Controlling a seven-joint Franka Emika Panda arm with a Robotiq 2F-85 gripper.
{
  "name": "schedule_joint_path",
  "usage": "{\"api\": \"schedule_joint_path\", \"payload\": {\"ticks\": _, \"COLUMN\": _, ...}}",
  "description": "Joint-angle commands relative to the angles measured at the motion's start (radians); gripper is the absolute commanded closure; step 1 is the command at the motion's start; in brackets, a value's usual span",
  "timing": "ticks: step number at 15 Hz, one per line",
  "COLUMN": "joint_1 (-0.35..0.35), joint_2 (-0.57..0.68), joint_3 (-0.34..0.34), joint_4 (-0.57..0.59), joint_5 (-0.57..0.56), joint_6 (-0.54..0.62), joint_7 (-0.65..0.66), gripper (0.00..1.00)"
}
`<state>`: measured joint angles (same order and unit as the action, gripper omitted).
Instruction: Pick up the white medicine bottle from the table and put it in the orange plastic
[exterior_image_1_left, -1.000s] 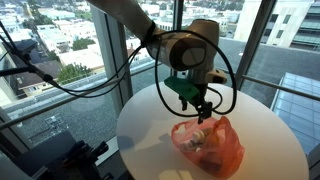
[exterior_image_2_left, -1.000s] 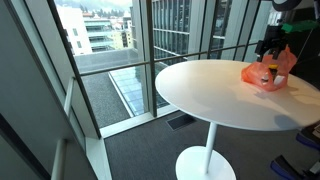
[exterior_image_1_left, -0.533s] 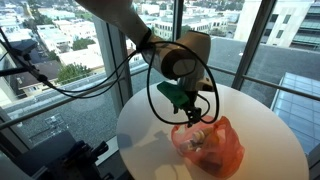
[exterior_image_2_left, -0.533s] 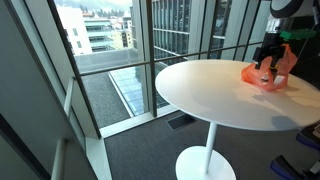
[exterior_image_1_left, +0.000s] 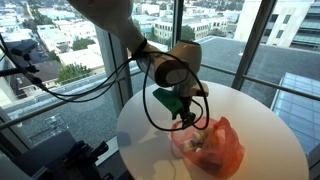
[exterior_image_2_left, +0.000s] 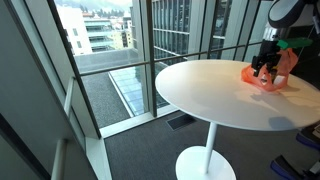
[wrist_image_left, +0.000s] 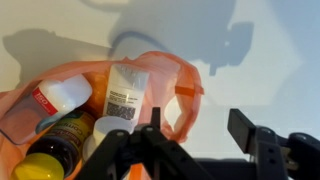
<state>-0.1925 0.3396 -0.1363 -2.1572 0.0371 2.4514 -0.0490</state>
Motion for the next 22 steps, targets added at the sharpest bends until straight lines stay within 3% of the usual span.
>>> {"api": "schedule_joint_path", "payload": {"ticks": 1, "joint_1": 0.002, "joint_2": 0.004, "joint_3": 0.004, "joint_4": -0.013, "joint_5": 0.002, "joint_6": 0.032, "joint_7": -0.014, "gripper": 0.6}}
{"api": "schedule_joint_path", "payload": {"ticks": 5, "joint_1": -0.006, "joint_2": -0.02, "joint_3": 0.015, "joint_4": -0.025, "joint_5": 0.016, "joint_6": -0.003, "joint_7": -0.041, "gripper": 0.91}}
{"api": "schedule_joint_path", "payload": {"ticks": 8, "joint_1": -0.011, "joint_2": -0.057, "joint_3": 0.017, "joint_4": -0.035, "joint_5": 0.018, "joint_6": -0.053, "joint_7": -0.066, "gripper": 1.0}}
{"api": "schedule_joint_path", "payload": {"ticks": 19, "joint_1": -0.007, "joint_2": -0.241, "joint_3": -0.019, "joint_4": -0.012, "joint_5": 0.006, "joint_6": -0.285, "joint_7": -0.09, "gripper": 0.98}}
{"api": "schedule_joint_path", "payload": {"ticks": 20, "joint_1": -0.007, "joint_2": -0.243, "joint_3": -0.023, "joint_4": -0.009, "joint_5": -0.001, "joint_6": -0.293, "joint_7": -0.088, "gripper": 0.95}}
{"api": "schedule_joint_path", "payload": {"ticks": 21, "joint_1": -0.007, "joint_2": -0.244, "joint_3": -0.026, "joint_4": -0.007, "joint_5": -0.001, "joint_6": -0.299, "joint_7": -0.088, "gripper": 0.71}}
{"api": "schedule_joint_path", "payload": {"ticks": 22, "joint_1": -0.008, "joint_2": -0.243, "joint_3": -0.028, "joint_4": -0.007, "joint_5": 0.002, "joint_6": -0.301, "joint_7": -0.097, "gripper": 0.7}}
